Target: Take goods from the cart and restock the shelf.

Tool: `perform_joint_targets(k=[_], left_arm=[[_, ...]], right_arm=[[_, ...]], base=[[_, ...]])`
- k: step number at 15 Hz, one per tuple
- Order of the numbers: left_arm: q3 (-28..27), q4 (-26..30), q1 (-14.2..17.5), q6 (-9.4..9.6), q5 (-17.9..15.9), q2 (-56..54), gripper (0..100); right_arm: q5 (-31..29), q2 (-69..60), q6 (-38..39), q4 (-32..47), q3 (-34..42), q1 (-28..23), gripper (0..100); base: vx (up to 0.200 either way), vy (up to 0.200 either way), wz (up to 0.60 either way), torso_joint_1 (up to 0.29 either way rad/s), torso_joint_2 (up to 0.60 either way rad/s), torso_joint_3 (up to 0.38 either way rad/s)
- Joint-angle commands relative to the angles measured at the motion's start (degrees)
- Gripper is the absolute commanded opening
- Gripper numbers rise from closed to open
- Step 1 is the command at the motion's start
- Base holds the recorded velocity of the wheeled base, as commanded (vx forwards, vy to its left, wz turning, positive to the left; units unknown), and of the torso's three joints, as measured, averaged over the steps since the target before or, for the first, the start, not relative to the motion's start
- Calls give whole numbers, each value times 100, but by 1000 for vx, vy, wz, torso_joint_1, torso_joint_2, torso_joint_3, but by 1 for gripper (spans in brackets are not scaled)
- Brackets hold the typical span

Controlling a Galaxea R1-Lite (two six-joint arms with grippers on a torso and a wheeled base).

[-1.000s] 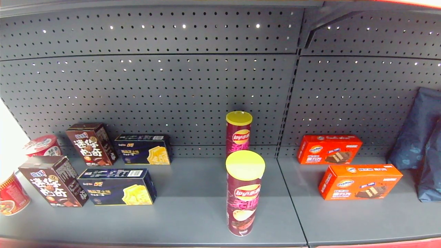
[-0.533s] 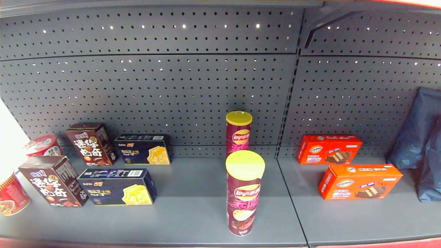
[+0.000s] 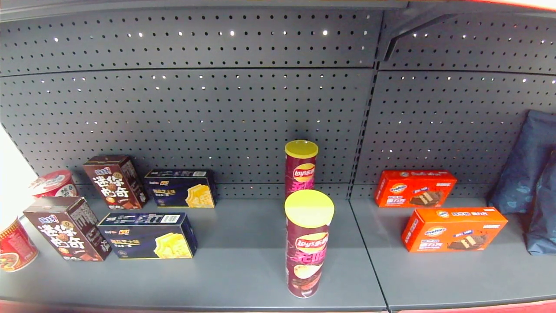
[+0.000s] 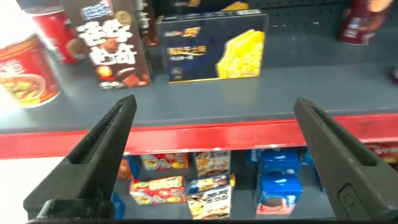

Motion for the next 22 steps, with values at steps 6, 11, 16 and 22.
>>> perform_joint_targets(k=[6, 11, 16, 22], left_arm=[[2, 7, 1, 70, -439, -7, 100], [-6, 7, 1, 44, -439, -7, 100], [2, -2, 1, 61, 45, -7, 100], [-6, -2, -8, -18, -535, -7, 100]], right_arm=[[50, 7, 75, 68, 18, 0, 100], [50, 7, 84, 68, 18, 0, 100], [41, 7, 75, 33, 18, 0, 100], [41, 7, 75, 33, 27, 0, 100]], base=[[0, 0, 0, 0, 0, 0], [0, 0, 0, 0, 0, 0], [0, 0, 0, 0, 0, 0], [0, 0, 0, 0, 0, 0]])
